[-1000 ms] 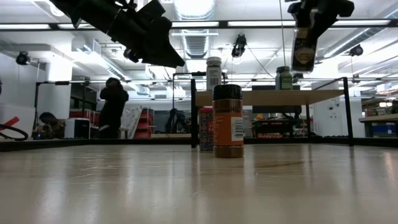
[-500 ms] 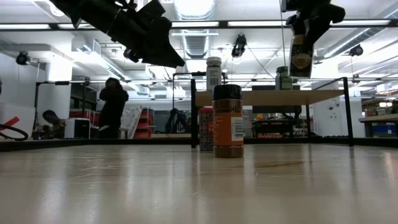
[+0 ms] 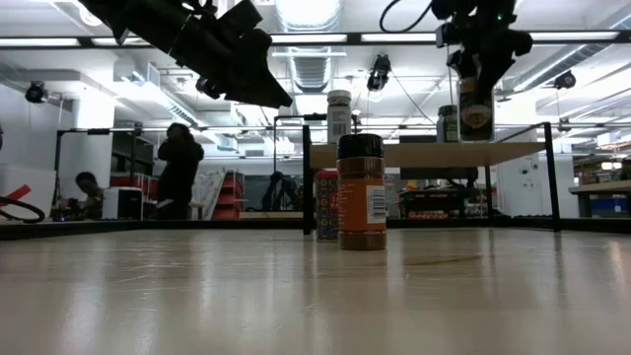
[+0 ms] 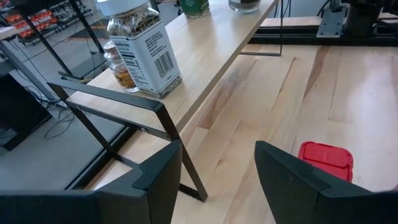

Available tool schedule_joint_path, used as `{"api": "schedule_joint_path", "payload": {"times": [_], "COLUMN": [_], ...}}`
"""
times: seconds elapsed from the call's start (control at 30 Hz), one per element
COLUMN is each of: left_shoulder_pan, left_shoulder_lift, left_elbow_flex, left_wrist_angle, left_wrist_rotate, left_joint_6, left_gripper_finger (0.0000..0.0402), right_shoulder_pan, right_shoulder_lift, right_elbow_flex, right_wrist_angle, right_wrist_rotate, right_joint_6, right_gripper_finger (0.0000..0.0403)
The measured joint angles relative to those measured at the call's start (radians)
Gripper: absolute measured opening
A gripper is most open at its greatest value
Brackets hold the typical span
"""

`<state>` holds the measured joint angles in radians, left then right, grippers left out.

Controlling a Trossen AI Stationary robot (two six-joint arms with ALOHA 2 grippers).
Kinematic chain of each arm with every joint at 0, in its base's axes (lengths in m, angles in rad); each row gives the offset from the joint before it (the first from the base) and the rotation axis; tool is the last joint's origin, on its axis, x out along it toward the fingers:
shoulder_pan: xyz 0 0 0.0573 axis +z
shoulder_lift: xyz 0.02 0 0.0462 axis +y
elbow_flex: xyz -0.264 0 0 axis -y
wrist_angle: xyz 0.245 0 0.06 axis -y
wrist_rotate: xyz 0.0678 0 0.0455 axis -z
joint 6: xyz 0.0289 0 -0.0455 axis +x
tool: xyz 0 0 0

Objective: Shelf spices
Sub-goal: Put the brown seasoning bottle on the shelf aligned with the green seasoning bottle

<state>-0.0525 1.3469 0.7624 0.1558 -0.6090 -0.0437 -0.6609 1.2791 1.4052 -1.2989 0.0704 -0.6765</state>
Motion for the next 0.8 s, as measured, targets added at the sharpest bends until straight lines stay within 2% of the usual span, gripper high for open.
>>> {"api": "schedule_joint_path", "payload": {"times": [0.2,0.47,0.8], "left_shoulder_pan": [0.0,0.0,0.0], "left_shoulder_lift": [0.0,0.0,0.0], "left_elbow_flex": [0.0,0.0,0.0], "left_wrist_angle": [-0.002,-0.003,-0.003], "left_wrist_rotate": [0.0,0.0,0.0], "left_joint_6": [0.0,0.0,0.0], "left_gripper_finger": [0.0192,0.0192,0.0192], "right_shoulder_pan": [-0.032,-0.034,-0.034], "right_shoulder_lift": [0.011,0.012,0.006], "right_elbow_flex": [0.0,0.0,0.034], "right_wrist_angle": [-0.003,-0.002,-0.004], "right_wrist_rotate": [-0.026,-0.02,-0.017], "right_joint_6": [0.003,0.0,-0.006], "right_gripper_finger": [0.0256,0.0284,0.0277]}}
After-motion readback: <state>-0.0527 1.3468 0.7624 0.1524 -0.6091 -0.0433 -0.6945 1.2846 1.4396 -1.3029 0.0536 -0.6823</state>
